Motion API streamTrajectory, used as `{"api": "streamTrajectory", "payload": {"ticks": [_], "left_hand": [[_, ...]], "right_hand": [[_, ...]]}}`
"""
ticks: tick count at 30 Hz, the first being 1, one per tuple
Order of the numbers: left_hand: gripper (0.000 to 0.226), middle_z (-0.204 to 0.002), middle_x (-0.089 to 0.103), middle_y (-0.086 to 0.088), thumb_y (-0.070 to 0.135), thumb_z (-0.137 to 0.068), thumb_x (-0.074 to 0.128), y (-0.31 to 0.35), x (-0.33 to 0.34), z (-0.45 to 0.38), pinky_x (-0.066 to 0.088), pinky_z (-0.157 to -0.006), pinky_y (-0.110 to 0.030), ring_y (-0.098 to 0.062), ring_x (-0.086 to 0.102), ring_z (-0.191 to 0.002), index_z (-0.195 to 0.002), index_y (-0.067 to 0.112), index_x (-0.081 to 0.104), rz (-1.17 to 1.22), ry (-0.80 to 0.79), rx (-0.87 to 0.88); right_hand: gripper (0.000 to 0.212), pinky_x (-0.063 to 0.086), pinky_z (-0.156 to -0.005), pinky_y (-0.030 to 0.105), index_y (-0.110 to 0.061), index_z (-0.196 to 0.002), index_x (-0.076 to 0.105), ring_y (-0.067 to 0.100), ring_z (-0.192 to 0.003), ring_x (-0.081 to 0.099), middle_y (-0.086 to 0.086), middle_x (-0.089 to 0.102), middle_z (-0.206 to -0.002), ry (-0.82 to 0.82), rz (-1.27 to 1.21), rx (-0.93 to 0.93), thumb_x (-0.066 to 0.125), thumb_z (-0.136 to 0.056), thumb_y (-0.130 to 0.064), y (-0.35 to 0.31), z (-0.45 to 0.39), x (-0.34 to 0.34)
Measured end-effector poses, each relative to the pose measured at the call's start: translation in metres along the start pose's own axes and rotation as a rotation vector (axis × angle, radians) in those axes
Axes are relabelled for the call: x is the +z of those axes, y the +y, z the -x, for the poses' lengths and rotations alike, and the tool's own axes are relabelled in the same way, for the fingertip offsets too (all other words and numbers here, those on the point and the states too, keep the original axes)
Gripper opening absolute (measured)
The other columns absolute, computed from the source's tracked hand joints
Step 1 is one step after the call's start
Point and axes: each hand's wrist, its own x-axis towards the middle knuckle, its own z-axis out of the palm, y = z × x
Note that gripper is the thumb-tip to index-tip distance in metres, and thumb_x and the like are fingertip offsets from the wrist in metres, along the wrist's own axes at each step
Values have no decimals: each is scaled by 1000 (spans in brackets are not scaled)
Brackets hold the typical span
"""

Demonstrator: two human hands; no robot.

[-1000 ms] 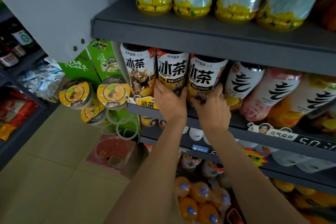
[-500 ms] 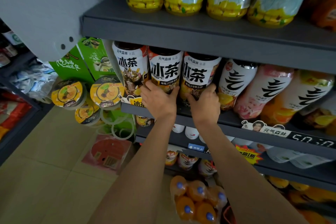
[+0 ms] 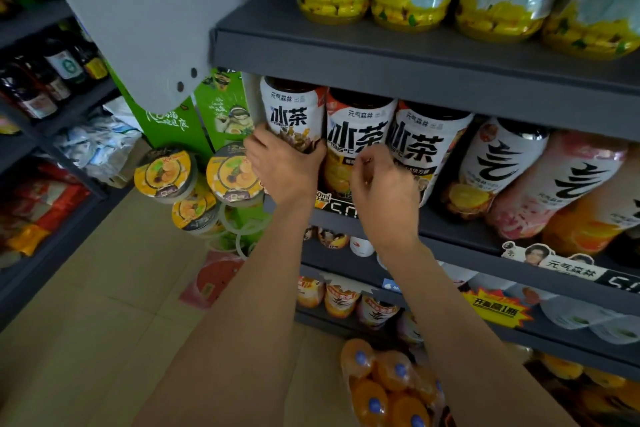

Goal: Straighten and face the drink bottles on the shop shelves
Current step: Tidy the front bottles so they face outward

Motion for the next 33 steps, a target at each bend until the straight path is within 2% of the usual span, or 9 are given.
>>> {"api": "streamTrajectory", "payload": {"ticks": [3, 6, 10, 14, 19, 22, 27, 30, 33], "left_hand": [[77, -115, 48, -14, 38, -64, 79, -14, -17, -12, 43, -89, -33, -27, 48, -108, -120, 0, 43, 11, -124, 77], [48, -92, 55, 5, 18, -72, 75, -29, -43, -33, 38, -62, -5, -11, 52, -82, -110, 11, 47, 43, -431, 130], [55, -108, 59, 3, 2, -78, 68, -31, -56, -56, 41, -74, -15, -13, 54, -99, -127, 14, 47, 193, -708, 79], [70, -117, 55, 0, 18, -70, 79, -35, -34, -39, 46, -87, -17, -17, 51, -114, -130, 13, 43, 313, -535, 59], [88, -120, 47, -14, 45, -57, 85, -24, -22, -23, 39, -100, -40, -28, 43, -117, -124, 3, 45, 139, -238, 35], [83, -113, 60, 0, 44, -55, 87, -33, -33, -39, 49, -89, -33, -14, 58, -103, -118, 8, 49, 245, -372, 101], [85, -124, 61, -5, 38, -59, 86, -41, -45, -65, 48, -97, -33, -14, 58, -110, -128, 6, 47, 282, -672, 173], [76, -121, 56, -1, 37, -69, 80, -37, -44, -40, 43, -85, -16, -11, 52, -106, -131, 9, 47, 210, -533, 164], [99, -131, 39, -15, 46, -62, 82, -26, -25, -1, 34, -99, -35, -29, 37, -123, -140, 10, 32, 86, -301, 31]], "right_hand": [[15, 34, -45, 27, -3, -102, 57, 27, -52, 55, 6, 52, -60, -164, 12, 23, 50, -92, -11, -9, 0, 10], [22, 44, -52, 31, -3, -113, 54, 29, -68, 63, 8, 62, -80, -234, 32, 21, 48, -93, -10, -16, 3, 19], [55, 47, -72, 36, -3, -144, 25, 33, -95, 61, 17, 57, -118, -398, 11, 123, 46, -94, -11, -32, 9, 36], [73, 40, -95, 35, -2, -149, 2, 31, -123, 47, 14, 24, -151, -469, -29, 212, 48, -92, -5, -48, 10, 50], [63, 45, -85, 37, -3, -145, 28, 34, -105, 57, 18, 55, -124, -273, -109, 209, 45, -86, 7, -40, 11, 53], [54, 51, -74, 38, -5, -140, 40, 32, -88, 63, 17, 65, -103, -243, -116, 180, 43, -87, 6, -32, 14, 52], [51, 51, -87, 40, -3, -136, 46, 29, -107, 59, 15, 58, -124, -191, -190, 165, 44, -87, 10, -30, 16, 56], [48, 51, -85, 43, -4, -132, 51, 30, -103, 60, 14, 59, -120, -207, -201, 182, 44, -86, 9, -26, 13, 56], [34, 55, -74, 43, -6, -110, 64, 30, -82, 66, 12, 68, -100, -87, -220, 256, 44, -85, 6, -19, 13, 48]]}}
